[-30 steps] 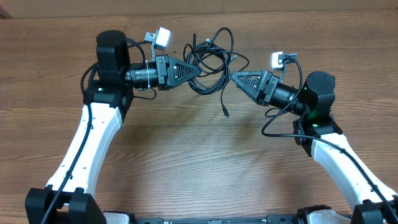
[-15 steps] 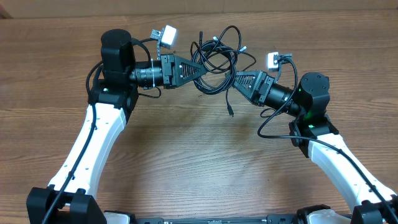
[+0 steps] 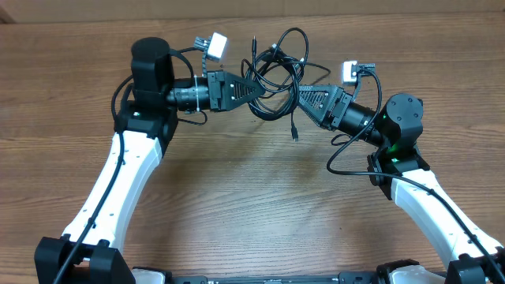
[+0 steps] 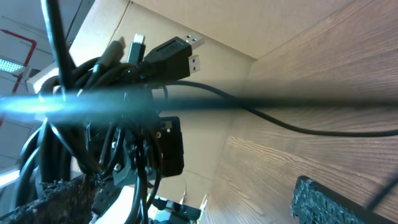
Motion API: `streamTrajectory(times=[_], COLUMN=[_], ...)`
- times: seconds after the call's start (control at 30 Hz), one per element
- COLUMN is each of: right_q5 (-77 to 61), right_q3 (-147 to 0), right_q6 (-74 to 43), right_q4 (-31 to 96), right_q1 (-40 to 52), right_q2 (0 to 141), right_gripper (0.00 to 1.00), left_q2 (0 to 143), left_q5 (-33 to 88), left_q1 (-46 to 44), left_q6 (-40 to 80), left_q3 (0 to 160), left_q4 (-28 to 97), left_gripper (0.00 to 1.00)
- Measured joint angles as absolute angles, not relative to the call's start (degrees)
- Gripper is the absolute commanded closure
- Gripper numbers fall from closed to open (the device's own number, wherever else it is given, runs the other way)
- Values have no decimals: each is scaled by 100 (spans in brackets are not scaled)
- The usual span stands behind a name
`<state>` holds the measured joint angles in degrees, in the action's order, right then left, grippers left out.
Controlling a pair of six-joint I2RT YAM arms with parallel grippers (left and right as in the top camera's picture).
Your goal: Untangle cables
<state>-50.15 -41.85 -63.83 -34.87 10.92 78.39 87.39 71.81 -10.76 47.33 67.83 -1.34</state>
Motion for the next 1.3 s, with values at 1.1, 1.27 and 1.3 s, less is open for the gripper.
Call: streamTrajectory(times=[1.1,1.27,1.3], right_q5=[-5297,-5317,-5319], right_q3=[-4185,-4185,-4185], right_q6=[-6449,-6447,-6447], right_q4=[-3522,-3524,-3527], right_q1=[1092,1092,1092], right_q2=[7872,7872,7872], right_gripper=[0,0,0], left_q2=[8739,8739,8739], left_q5=[5419,5317,5282], left_q1=[-1417,-1463,-1509], left_q6=[3828,3726,3726], left_q3=[6790,6790,6790], left_q4=[996,998,1007], left_gripper=[96,96,96])
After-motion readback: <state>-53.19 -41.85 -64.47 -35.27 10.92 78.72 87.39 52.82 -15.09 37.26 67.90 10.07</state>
